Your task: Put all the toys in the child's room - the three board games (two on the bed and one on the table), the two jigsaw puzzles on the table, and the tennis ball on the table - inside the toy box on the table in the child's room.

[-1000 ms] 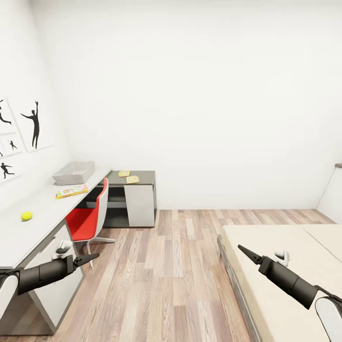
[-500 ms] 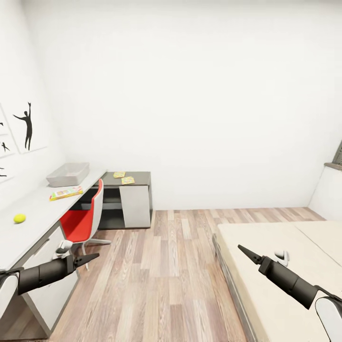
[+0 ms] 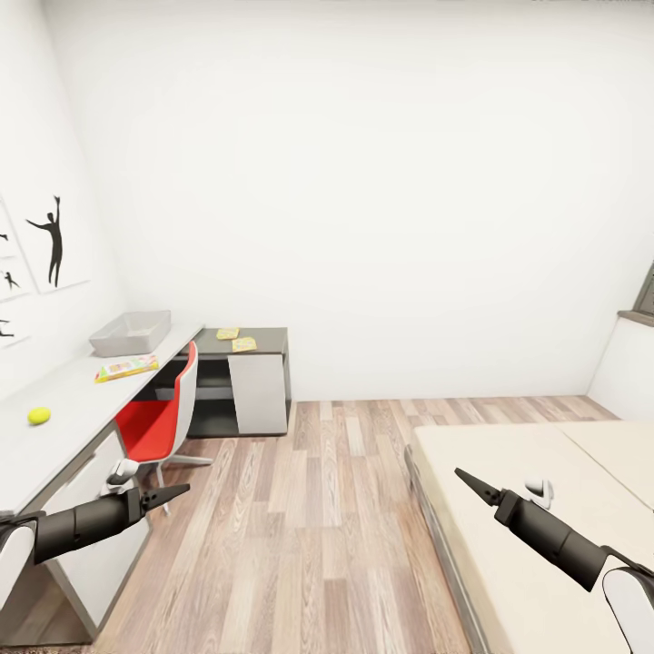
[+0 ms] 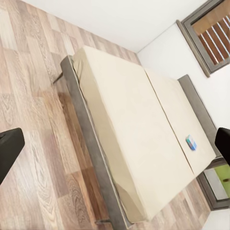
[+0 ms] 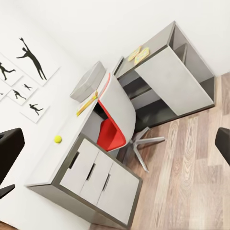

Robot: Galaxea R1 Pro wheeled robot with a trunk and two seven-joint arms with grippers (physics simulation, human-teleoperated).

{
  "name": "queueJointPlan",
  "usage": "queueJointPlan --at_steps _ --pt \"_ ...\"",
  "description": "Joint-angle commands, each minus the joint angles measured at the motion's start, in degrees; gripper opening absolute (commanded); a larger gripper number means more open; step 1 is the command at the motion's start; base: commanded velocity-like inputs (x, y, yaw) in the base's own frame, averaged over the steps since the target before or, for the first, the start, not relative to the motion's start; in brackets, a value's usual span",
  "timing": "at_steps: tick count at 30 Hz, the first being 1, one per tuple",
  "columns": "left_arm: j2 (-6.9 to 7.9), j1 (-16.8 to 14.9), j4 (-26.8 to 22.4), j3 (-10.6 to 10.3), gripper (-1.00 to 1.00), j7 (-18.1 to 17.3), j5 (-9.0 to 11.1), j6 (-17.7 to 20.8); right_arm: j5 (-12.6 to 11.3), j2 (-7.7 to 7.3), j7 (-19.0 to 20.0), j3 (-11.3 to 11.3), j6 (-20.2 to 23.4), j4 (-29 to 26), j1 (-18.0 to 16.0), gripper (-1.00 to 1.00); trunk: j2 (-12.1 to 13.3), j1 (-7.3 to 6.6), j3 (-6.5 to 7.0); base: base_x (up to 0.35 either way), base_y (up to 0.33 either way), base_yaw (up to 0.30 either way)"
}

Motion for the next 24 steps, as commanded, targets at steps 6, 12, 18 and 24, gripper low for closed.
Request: queueJointPlan --at_steps 6,12,18,24 --pt "0.00 -0.02 0.00 0.04 1.00 -0.26 -0.13 0.20 -0.25 0.00 0.06 -0.06 0.40 -0.01 -0.02 1.00 -0.04 0.01 -0.03 -0.049 -0.014 0.000" --pt "0.00 -0.02 0.00 0.04 1.00 -0.26 -0.13 0.21 -0.25 0.00 0.06 -0.05 0.40 -0.01 -0.02 1.00 -0.04 0.01 -0.03 -0.014 -0.003 0.000" --pt "0.00 -0.02 0.02 0.04 1.00 -0.26 -0.13 0.26 -0.25 0.00 0.06 -0.05 0.33 -0.06 -0.02 1.00 -0.04 0.01 -0.03 -0.052 -0.005 0.000" --pt "-0.02 -0.02 0.04 0.04 1.00 -0.26 -0.13 0.29 -0.25 0.00 0.06 -0.06 0.31 -0.06 -0.02 1.00 -0.04 0.01 -0.03 -0.014 -0.160 0.000"
